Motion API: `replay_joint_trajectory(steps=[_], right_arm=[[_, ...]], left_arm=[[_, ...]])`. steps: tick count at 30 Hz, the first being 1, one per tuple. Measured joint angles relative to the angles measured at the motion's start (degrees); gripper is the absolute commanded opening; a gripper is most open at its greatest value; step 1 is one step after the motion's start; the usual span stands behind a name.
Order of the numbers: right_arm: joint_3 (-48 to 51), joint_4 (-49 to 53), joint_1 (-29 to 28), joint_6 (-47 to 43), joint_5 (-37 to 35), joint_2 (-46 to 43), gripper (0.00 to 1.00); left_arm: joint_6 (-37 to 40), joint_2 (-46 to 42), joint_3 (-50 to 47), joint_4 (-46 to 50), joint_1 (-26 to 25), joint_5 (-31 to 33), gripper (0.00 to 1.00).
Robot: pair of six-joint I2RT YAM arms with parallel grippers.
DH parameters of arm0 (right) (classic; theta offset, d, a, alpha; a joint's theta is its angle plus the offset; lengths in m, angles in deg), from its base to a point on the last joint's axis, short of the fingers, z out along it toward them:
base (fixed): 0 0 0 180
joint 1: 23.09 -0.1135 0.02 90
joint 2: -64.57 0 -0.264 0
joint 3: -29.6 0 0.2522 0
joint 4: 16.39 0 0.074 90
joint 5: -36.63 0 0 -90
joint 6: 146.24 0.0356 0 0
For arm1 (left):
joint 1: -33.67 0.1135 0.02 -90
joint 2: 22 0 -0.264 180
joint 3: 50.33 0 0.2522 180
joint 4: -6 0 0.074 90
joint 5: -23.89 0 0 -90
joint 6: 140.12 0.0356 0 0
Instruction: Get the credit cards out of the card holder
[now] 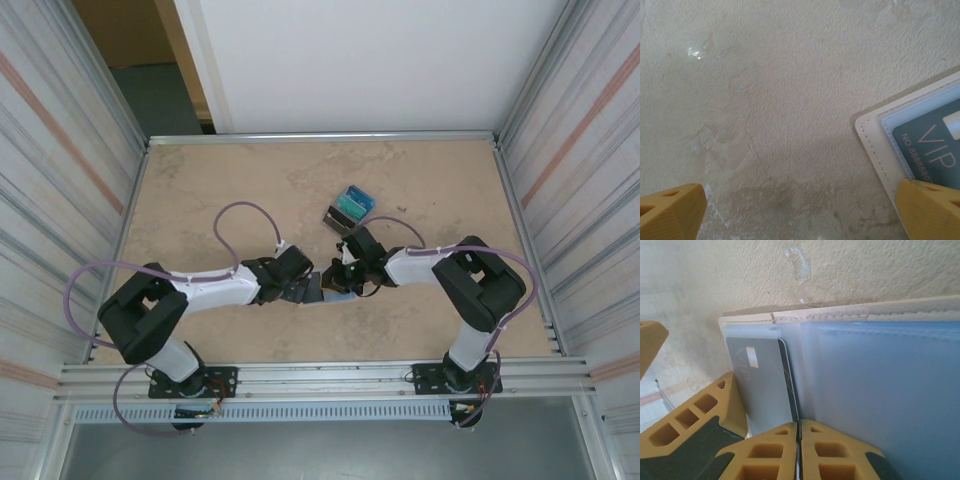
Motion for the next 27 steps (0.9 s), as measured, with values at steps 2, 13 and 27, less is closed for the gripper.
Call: replay_joint_trajectory(steps=[2,13,27], right_arm=[[0.7,-1.3,0.2,0.4,0.5,0.0,0.07],[2.3,-4.6,0.8,0.9,1.7,0.0,0.00],[2.6,-3.5,0.8,0.6,0.2,-1.7,0.00]], left_arm=[[0.0,0.0,0.0,0.0,-0.1,0.3,0.99],[0.0,0.0,0.1,0.2,-0.1,0.4,0.99],[-0.4,-0.2,0.1,0.5,-0.3,1.2,0.99]])
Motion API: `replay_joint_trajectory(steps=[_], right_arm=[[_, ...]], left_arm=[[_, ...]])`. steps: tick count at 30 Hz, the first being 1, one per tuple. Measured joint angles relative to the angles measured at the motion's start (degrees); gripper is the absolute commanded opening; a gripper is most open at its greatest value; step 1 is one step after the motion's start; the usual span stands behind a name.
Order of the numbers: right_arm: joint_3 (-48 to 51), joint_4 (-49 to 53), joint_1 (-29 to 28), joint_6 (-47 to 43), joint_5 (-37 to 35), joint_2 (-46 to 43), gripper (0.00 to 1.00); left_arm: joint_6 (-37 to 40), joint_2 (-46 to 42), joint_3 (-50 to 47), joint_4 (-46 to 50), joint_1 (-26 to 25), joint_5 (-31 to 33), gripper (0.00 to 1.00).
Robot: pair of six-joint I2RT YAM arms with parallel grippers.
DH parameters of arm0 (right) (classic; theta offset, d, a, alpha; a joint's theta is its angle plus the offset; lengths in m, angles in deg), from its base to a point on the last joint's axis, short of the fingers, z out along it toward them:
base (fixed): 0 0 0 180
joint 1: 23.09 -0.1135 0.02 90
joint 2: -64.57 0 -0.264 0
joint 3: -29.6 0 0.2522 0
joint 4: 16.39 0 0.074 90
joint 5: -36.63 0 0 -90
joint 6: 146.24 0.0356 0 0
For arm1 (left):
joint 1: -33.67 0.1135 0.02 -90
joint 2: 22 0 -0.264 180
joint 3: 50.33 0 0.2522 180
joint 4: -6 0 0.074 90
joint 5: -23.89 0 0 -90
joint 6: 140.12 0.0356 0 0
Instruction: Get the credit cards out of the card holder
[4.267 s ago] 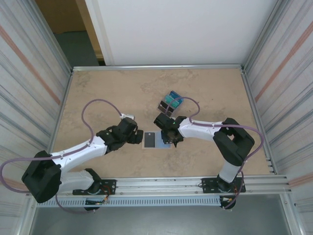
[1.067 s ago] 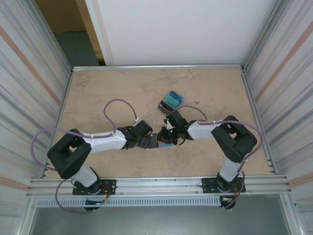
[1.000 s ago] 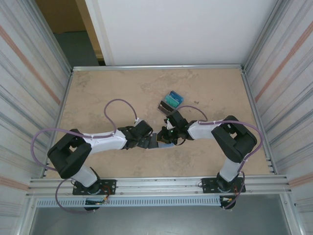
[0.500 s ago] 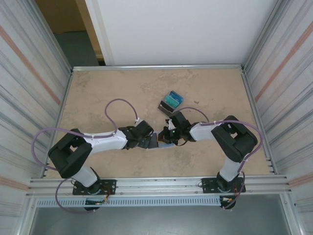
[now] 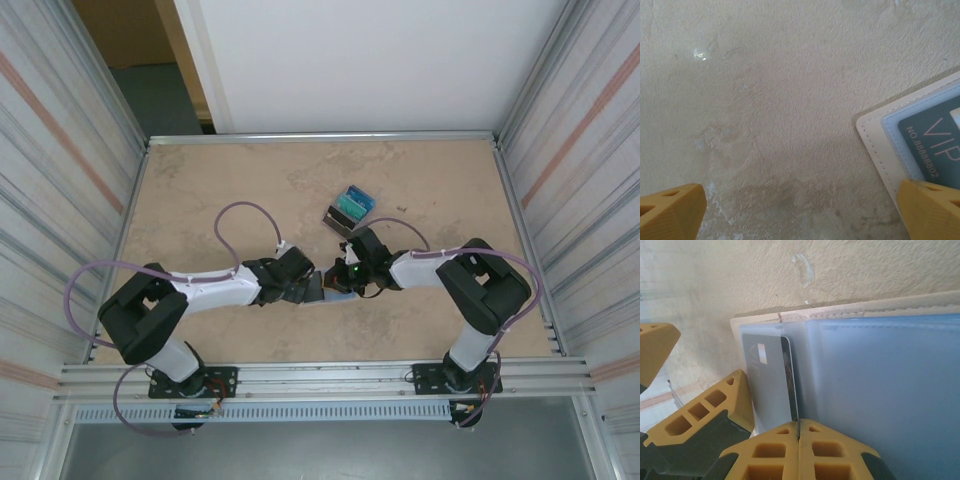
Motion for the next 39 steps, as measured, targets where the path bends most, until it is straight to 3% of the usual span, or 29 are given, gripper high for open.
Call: replay_joint_trajectory(steps=[30,39], right_arm=[[-0.7,7.3,0.9,-3.0,-3.2,-2.1,0.00],[-0.7,8.4,1.2,-3.4,-3.2,-2.5,0.00]], left_arm=[[2.1,-3.8,0.0,-0.5,-0.1,0.2,0.99],[3.9,-0.9,2.1,-0.8,-1.9,0.2,0.99]])
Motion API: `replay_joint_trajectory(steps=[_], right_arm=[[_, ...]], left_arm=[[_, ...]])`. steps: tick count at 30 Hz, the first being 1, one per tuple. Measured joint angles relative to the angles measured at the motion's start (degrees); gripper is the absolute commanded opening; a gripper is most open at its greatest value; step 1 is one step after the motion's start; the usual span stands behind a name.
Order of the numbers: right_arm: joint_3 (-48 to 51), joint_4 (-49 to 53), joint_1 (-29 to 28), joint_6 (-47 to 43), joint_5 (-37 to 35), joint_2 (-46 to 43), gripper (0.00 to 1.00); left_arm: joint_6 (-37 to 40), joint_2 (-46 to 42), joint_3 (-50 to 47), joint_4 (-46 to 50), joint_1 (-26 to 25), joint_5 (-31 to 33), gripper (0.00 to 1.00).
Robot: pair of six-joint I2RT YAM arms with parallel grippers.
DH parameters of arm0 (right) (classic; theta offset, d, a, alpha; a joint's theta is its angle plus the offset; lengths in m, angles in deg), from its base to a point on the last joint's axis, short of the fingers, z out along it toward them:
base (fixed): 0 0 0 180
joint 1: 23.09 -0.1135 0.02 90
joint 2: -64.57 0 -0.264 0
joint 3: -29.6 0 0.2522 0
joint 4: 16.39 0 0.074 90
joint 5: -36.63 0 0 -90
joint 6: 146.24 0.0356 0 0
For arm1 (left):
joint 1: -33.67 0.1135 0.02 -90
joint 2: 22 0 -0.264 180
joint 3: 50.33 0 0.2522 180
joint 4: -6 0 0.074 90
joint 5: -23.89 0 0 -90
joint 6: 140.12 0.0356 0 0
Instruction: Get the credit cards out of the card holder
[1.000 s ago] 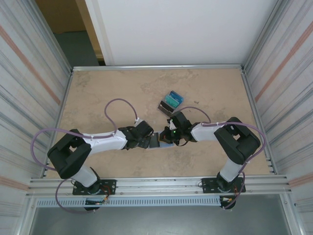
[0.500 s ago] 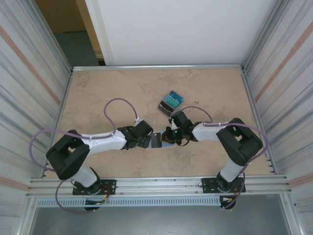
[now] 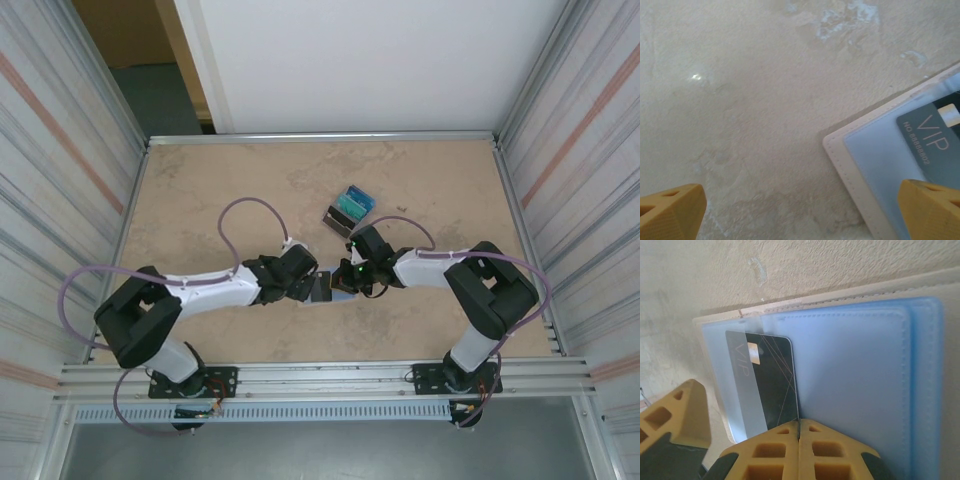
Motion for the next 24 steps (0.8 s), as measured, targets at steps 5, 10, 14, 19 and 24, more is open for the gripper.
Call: replay_joint_trajectory(steps=[5,10,14,19,24], right_arm=[[0.0,0.2,0.1,0.0,-0.2,-0.1,0.00],[0.0,-0.2,0.4,0.0,0.1,-1.0,0.00],[0.5,-2.1,0.9,0.2,0.5,-1.2,0.04],[2.3,-6.0,1.3,1.7,2.2,-1.3,0.13],[3.7,-10.5,1.5,3.3,4.3,-1.0,0.16]], left_arm=[[0.5,3.3,1.6,0.1,-1.1,0.1,0.99],[0.4,4.0,1.9,0.0,-1.2,0.3,0.99],[0.4,4.2,1.9,0.0,-1.2,0.3,0.99],[0.3,4.6,2.2,0.0,-1.2,0.3,0.99],[0.0,4.7,2.3,0.0,-1.2,0.3,0.99]])
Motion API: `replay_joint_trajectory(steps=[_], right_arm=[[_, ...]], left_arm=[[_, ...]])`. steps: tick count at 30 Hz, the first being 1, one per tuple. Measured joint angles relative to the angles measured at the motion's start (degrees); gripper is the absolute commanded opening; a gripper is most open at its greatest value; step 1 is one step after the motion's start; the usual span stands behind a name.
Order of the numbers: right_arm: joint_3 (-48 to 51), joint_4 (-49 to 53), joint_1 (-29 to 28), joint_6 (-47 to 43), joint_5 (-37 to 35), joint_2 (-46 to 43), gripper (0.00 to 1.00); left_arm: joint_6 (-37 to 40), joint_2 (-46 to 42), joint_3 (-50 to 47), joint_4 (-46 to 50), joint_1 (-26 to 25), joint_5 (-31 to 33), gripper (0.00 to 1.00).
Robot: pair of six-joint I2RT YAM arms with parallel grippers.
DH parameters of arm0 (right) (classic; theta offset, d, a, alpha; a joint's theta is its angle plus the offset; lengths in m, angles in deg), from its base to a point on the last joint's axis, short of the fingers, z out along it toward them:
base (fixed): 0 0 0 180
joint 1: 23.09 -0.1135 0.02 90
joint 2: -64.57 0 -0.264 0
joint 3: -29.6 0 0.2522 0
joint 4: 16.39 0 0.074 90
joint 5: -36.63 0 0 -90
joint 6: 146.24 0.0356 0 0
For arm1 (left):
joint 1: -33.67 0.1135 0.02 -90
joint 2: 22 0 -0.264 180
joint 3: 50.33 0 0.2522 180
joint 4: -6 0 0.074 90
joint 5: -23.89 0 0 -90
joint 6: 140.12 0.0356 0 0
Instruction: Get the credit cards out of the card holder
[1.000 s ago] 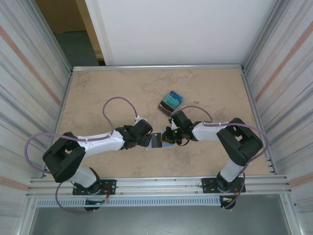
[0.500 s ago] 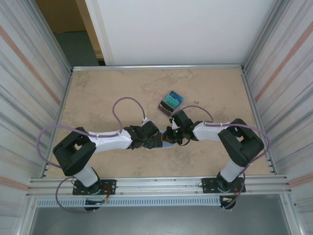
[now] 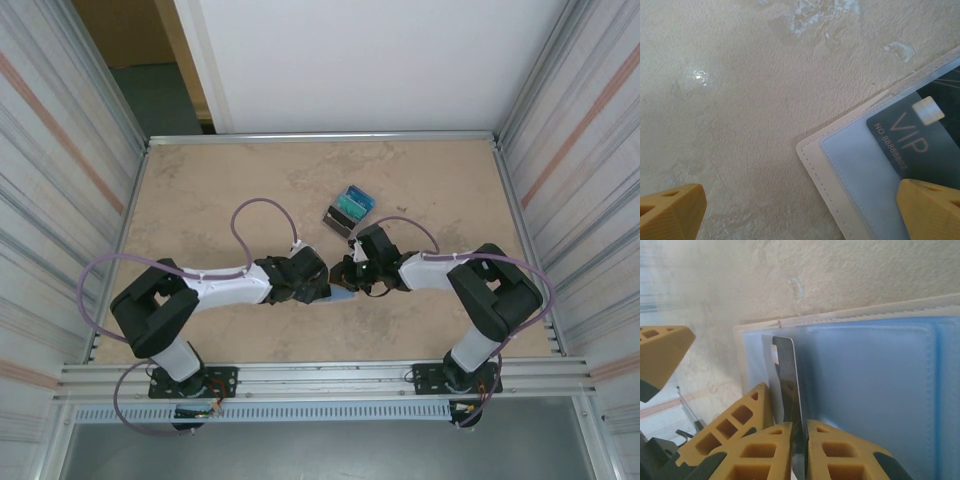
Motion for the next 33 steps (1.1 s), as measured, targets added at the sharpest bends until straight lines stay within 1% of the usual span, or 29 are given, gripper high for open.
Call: replay_joint_trajectory(steps=[12,16,18,20,24,33], right_arm=[[1.2,-10.0,0.0,3.3,3.8,4.6,0.18],[1.2,-11.0,0.0,3.7,4.0,5.2,0.05],[1.2,-11.6,0.0,4.1,4.2,5.2,0.01],[1.2,-11.6,0.0,4.2,3.9,5.2,0.00],[1.1,-9.0,0.0,3.1,2.4,3.8,0.00],[-2.4,6.4,-0.4,-2.4,-5.0,-2.1,0.00]], left_arm=[[-0.1,0.0,0.0,0.0,0.0,0.0,0.99],[-0.3,0.0,0.0,0.0,0.0,0.0,0.99],[-0.4,0.0,0.0,0.0,0.0,0.1,0.99],[-0.4,0.0,0.0,0.0,0.0,0.2,0.99],[-0.4,0.0,0.0,0.0,0.0,0.4,0.99],[-0.4,-1.3,0.0,1.3,0.1,0.9,0.99]])
